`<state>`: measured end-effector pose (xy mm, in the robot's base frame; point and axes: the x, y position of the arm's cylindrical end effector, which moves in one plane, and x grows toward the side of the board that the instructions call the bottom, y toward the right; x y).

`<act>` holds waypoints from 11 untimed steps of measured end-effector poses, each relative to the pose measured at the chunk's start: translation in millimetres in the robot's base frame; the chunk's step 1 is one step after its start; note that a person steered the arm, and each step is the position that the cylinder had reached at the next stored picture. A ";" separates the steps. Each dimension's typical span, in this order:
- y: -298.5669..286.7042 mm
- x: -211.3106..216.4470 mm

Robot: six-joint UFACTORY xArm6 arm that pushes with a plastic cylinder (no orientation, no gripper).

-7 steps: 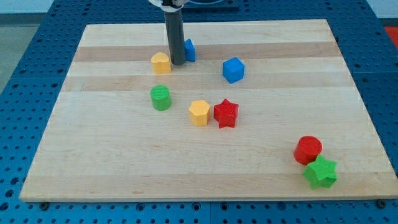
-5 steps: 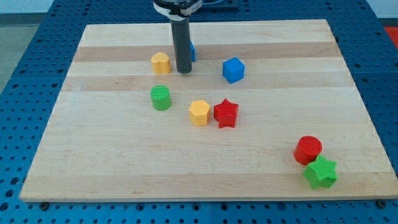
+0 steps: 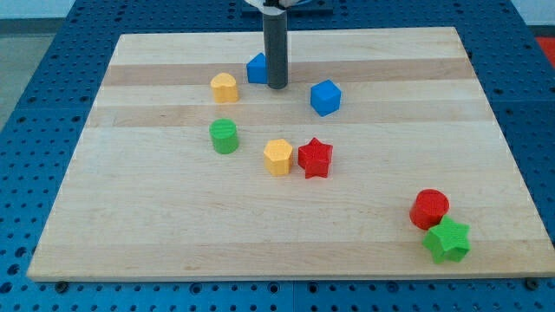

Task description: Move the green circle towards the yellow heart

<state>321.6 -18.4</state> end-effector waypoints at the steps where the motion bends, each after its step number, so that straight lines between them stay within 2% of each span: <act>1: 0.0 1.2; 2: -7.3 19.7; 3: -42.9 66.4; 4: -73.2 88.9; 5: -114.5 95.6; 7: -120.8 49.1; 9: -117.7 35.2; 10: -117.7 36.9; 11: -117.7 83.2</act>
<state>404.8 -136.1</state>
